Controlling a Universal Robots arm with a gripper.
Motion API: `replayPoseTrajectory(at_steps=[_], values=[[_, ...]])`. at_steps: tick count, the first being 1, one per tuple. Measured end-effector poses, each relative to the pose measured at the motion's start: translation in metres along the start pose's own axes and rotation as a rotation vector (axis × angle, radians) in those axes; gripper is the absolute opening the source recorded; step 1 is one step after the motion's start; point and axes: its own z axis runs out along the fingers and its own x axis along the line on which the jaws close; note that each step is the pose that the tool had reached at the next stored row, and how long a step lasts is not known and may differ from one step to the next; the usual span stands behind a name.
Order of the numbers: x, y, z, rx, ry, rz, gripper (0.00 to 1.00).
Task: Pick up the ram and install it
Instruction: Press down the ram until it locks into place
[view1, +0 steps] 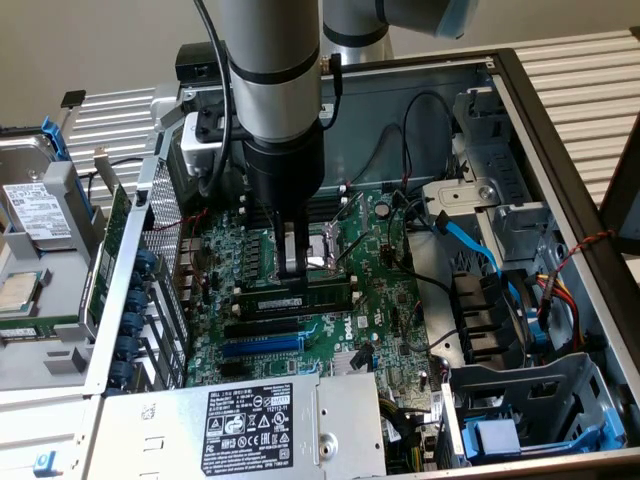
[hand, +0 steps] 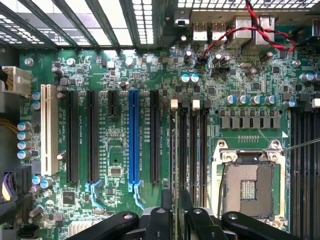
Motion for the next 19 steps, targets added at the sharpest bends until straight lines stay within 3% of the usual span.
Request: replayPoseTrajectory(at_steps=[2,4,6,19], values=[[0.0,0.0012,0.0,0.0001,-0.0001,0.0,0.21],[0.0,0.0016,0.0,0.0001,-0.0001,0.0,0.12],[0.0,0.0018,0.0,0.0,-0.0001,0.0,0.11],[-0.003,0.003,0.0015,0.0001,0.0012,0.0,0.11]])
